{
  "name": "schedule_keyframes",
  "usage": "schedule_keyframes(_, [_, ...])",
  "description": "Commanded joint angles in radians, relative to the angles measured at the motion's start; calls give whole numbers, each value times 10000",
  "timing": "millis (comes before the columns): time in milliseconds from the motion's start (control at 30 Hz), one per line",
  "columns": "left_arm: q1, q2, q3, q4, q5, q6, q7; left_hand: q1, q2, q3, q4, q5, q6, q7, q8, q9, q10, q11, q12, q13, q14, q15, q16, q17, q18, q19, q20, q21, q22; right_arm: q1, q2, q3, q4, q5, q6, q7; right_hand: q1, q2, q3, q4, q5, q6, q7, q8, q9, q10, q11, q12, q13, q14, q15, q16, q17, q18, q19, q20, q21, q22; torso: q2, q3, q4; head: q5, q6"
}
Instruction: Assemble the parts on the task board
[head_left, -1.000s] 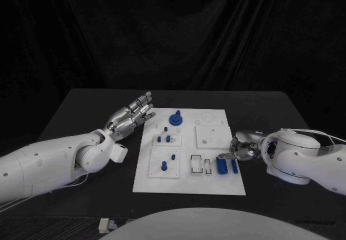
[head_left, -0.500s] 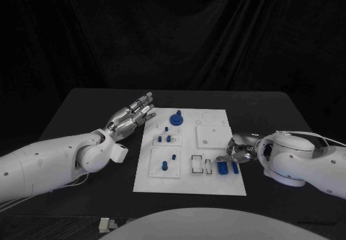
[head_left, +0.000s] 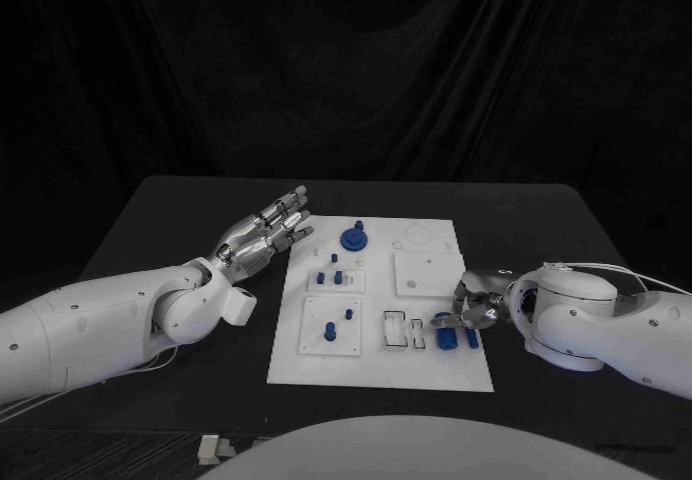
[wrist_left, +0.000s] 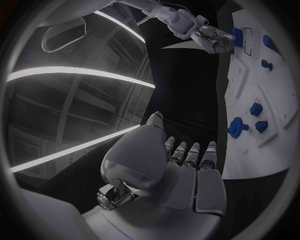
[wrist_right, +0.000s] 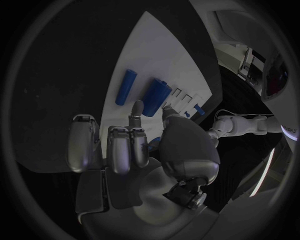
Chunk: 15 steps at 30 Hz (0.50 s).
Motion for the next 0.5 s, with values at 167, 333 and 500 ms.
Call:
schedule_keyframes(167, [-15,22,10,16,10,242,3,87,-29,-11,-64,70,58,109,-13,21,-5,117,42,13,-23,89,-36,-12,93,-17,78,-26,15,-119,158,2,-172,-100,455,-308,-75,12,70,11,-8,-29,-12,-95,-5,1057,-56,25,2634,1032,-53,26,2632,190,117,-70,-31,1841,-4,-10,9,23,1])
schedule_keyframes(333, [-15,30,10,0,10,294,-29,87,-15,-3,-74,95,94,172,-6,26,-3,145,44,14,-23,113,-36,-12,93,-14,94,-23,20,-207,289,2,-307,-100,391,-217,21,81,211,-58,130,88,-21,-220,-24,1057,-61,25,2634,1032,-55,26,2632,211,85,-67,-140,1810,-6,-8,-5,48,1])
schedule_keyframes(500, [-15,22,10,-9,10,316,-48,87,5,9,-85,141,108,214,-4,27,-1,162,48,15,-23,133,-36,-12,93,-11,108,-21,24,-256,379,2,-371,-100,136,5,863,176,507,-523,2189,161,-32,-557,-53,1057,-77,25,2634,1032,-78,26,2632,221,78,-91,-234,1794,0,7,-9,77,1])
